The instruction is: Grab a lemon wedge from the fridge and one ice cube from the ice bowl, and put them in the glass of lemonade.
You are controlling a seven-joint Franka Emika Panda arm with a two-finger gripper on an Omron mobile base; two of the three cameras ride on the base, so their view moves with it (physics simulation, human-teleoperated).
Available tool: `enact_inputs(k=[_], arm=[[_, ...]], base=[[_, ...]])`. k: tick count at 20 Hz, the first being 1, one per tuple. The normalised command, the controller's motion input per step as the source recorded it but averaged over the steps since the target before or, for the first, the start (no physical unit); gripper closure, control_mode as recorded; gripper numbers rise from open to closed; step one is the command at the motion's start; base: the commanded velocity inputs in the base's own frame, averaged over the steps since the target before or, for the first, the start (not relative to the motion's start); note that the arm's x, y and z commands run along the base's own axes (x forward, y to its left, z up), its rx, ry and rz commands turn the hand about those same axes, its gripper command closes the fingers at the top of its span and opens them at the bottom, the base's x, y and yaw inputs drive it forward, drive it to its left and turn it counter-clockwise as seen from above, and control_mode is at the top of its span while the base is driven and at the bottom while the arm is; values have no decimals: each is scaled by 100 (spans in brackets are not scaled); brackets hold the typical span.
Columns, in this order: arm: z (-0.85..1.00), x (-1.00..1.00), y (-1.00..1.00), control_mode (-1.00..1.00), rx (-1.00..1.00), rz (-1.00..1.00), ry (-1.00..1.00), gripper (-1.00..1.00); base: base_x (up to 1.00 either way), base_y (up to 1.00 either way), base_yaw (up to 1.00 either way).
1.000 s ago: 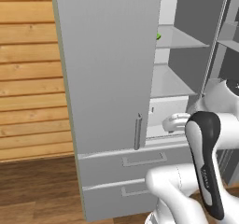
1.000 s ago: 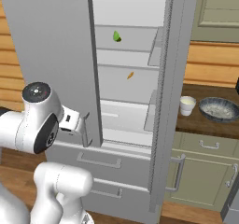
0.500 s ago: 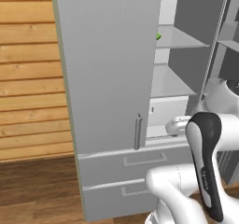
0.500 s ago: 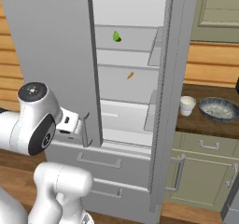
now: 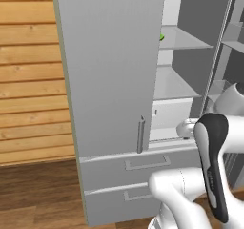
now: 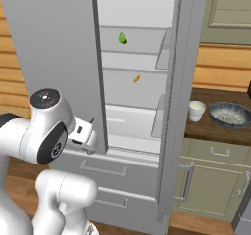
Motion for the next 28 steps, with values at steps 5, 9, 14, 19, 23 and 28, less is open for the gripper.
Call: enact_inputs(k=[5, 9, 14, 19, 23, 28], arm=[[-1, -6, 52, -100, -13, 2, -1, -100], [0, 0, 7, -100, -1, 0, 0, -100], [0, 0, 0, 100, 0, 0, 0, -100], [0, 0, 0, 100, 0, 0, 0, -100], [0, 0, 0, 100, 0, 0, 0, -100], [0, 0, 0, 100, 0, 0, 0, -100]], base=[[0, 0, 0], [0, 0, 0], [0, -2, 0], [1, -32, -2], [0, -37, -2], [18, -37, -2]])
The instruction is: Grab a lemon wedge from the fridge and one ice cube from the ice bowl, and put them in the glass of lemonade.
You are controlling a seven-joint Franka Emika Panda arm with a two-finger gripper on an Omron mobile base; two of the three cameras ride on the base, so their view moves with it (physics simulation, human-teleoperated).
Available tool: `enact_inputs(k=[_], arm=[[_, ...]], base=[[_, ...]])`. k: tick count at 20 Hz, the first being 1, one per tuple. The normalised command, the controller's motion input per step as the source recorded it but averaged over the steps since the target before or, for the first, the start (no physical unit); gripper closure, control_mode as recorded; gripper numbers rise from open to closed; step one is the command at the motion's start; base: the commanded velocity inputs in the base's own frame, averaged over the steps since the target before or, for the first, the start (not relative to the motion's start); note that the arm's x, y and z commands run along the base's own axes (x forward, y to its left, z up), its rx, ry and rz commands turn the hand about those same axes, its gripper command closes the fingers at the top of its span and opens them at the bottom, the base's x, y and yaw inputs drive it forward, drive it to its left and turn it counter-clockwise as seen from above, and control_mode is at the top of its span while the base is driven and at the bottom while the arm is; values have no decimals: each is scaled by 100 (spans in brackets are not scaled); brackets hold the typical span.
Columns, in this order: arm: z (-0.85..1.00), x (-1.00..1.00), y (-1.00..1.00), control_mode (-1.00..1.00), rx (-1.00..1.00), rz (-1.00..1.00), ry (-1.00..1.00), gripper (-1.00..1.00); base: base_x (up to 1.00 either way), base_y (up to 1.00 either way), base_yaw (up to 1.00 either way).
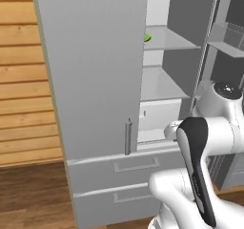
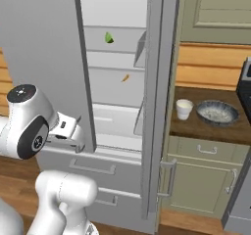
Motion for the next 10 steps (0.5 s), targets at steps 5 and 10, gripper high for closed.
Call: enact_inputs(k=[5, 10], arm=[[0, 0, 0, 100, 0, 0, 0, -100], [0, 0, 0, 100, 0, 0, 0, -100]], base=[[48, -24, 0], [69, -23, 0]])
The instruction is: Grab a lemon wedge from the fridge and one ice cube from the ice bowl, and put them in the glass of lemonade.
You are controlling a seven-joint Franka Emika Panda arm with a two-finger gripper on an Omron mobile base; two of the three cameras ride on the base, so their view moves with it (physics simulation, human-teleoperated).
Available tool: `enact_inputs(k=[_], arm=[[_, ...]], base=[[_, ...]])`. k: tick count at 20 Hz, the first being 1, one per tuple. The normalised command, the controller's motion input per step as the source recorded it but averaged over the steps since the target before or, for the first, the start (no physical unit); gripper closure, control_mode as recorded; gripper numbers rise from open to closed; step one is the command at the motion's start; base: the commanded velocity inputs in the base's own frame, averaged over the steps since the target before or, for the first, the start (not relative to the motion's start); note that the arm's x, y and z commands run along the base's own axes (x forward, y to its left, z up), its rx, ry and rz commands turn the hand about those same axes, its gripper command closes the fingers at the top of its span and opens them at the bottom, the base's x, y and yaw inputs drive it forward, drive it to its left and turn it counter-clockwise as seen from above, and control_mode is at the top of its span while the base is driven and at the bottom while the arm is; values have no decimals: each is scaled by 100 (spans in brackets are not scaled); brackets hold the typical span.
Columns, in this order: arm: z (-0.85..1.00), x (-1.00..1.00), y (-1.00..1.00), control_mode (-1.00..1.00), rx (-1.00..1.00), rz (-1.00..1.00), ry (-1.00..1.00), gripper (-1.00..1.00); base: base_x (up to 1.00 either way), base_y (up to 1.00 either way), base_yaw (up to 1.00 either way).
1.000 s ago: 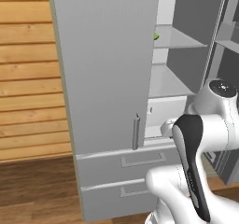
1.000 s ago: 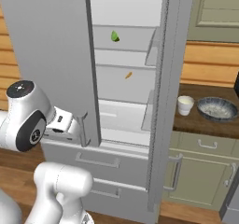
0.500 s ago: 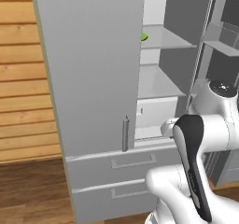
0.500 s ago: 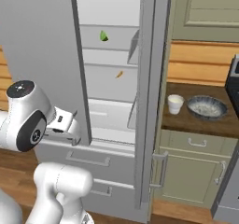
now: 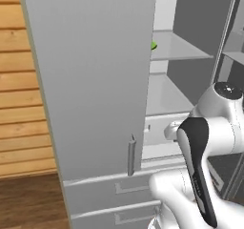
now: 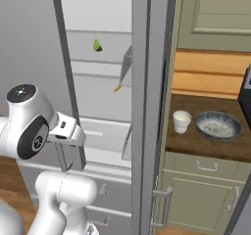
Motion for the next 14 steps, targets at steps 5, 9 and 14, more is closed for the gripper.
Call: enact_inputs(k=[5, 9, 14], arm=[[0, 0, 0, 100, 0, 0, 0, -100], [0, 0, 0, 100, 0, 0, 0, -100], [0, 0, 0, 100, 0, 0, 0, -100]], base=[[58, -47, 0], [39, -59, 0], [42, -21, 1]])
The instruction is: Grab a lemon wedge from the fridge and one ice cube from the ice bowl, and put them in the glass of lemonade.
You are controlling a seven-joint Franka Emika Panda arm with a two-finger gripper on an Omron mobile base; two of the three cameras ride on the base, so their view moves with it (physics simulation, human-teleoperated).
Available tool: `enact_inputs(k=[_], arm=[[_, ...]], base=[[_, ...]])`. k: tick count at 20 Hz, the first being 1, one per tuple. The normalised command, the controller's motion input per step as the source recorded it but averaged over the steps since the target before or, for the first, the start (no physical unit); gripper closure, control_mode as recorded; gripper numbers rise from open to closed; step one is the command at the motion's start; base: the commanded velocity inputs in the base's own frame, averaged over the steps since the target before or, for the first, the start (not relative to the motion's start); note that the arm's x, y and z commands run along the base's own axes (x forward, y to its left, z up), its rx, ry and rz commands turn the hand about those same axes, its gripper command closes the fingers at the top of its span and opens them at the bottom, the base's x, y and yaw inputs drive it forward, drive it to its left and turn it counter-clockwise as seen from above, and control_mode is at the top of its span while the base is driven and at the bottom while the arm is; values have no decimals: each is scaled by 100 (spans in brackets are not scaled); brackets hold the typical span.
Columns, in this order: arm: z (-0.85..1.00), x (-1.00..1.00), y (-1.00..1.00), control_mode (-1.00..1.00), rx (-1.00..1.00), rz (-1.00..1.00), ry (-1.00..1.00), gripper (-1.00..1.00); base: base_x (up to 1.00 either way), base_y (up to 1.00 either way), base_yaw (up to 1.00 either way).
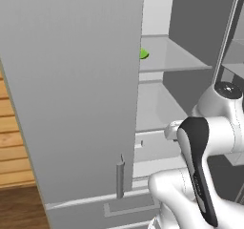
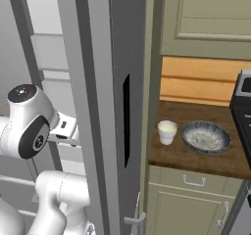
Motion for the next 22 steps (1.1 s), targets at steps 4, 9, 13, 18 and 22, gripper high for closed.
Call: enact_inputs(k=[4, 9, 13, 18, 22], arm=[[0, 0, 0, 100, 0, 0, 0, -100], [0, 0, 0, 100, 0, 0, 0, -100], [0, 0, 0, 100, 0, 0, 0, -100], [0, 0, 0, 100, 0, 0, 0, -100], [0, 0, 0, 100, 0, 0, 0, -100]], base=[[45, -12, 7], [38, -11, 13], [46, 0, 20], [50, 0, 22], [39, 0, 10]])
